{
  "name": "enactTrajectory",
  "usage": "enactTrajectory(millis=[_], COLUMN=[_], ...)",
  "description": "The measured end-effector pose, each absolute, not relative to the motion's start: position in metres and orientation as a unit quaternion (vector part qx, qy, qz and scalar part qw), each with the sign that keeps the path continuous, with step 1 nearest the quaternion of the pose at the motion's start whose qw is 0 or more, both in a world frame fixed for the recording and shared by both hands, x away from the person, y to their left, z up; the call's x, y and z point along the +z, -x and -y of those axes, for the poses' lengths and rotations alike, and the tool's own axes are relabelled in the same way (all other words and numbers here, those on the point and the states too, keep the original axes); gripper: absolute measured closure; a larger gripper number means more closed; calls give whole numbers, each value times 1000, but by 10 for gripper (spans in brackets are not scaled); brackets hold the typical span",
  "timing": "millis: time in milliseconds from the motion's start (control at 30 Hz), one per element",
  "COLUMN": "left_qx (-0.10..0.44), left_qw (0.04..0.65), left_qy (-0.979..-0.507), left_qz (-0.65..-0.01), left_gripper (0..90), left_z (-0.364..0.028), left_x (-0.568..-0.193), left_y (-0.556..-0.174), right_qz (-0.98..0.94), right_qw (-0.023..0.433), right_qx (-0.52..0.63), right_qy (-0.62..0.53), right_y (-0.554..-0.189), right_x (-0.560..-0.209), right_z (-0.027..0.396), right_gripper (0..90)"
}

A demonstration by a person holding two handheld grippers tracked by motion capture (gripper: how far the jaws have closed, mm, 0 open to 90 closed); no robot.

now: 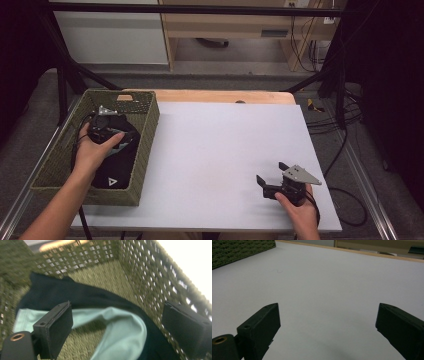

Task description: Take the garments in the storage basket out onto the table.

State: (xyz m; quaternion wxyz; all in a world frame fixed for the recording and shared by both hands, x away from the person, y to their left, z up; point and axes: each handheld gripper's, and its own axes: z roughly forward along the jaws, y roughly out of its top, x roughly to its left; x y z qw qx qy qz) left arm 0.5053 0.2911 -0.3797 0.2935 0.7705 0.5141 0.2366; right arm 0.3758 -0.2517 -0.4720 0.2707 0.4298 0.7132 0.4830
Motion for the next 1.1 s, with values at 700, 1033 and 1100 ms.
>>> enactTrajectory(millis=[700,1033,1100], left_qx=[213,203,199], left_qw=[257,240,231], left_qy=[-794,-799,-805], left_qz=[-509,-512,-510], left_gripper=[124,156,169], left_z=[-289,-289,-288], left_x=[-400,-405,-408], left_y=[-507,-510,-510], right_qz=[-715,-714,-714], right_qw=[270,269,269], right_qx=[484,485,485], right_qy=[-427,-428,-428], right_y=[-376,-376,-376], right_x=[-472,-471,-471], right_z=[251,251,251], right_gripper=[61,61,61])
